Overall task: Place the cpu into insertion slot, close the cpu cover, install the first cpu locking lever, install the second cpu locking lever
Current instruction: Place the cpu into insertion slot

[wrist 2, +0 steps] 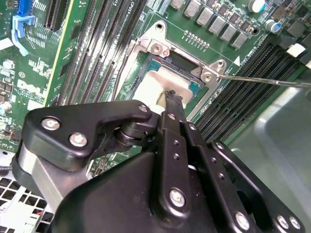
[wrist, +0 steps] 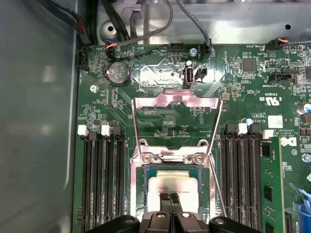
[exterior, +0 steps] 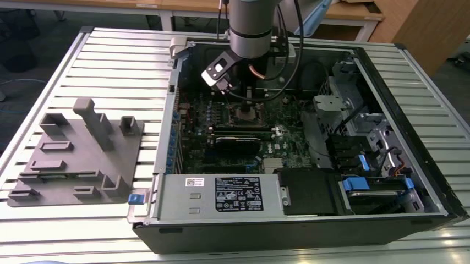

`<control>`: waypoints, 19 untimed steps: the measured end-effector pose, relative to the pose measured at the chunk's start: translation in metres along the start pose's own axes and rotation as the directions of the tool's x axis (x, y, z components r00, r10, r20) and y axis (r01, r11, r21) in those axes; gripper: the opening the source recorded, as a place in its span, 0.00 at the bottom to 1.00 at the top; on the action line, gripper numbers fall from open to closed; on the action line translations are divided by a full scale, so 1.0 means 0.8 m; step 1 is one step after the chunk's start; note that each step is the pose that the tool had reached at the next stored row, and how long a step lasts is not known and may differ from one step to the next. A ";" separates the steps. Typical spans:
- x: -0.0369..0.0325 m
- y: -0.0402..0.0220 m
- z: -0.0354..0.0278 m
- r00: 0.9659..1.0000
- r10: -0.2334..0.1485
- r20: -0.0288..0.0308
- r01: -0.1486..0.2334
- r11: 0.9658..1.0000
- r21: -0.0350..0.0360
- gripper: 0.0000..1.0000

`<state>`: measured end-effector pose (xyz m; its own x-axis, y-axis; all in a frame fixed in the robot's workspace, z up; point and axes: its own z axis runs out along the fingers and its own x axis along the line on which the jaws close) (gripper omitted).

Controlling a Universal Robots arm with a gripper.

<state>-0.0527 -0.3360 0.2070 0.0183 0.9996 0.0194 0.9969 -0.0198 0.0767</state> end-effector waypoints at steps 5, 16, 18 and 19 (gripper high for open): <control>0.0000 0.0004 0.0043 1.000 0.000 0.001 0.000 1.000 0.000 0.11; -0.0003 -0.0001 0.0094 1.000 0.000 0.002 0.000 1.000 0.000 0.11; -0.0003 -0.0001 0.0099 1.000 0.000 0.002 0.000 1.000 0.000 0.11; -0.0003 -0.0001 0.0100 1.000 0.000 0.002 0.000 1.000 0.000 0.11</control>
<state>-0.0521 -0.3361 0.1990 0.0184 0.9997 0.0173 0.9969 -0.0196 0.0764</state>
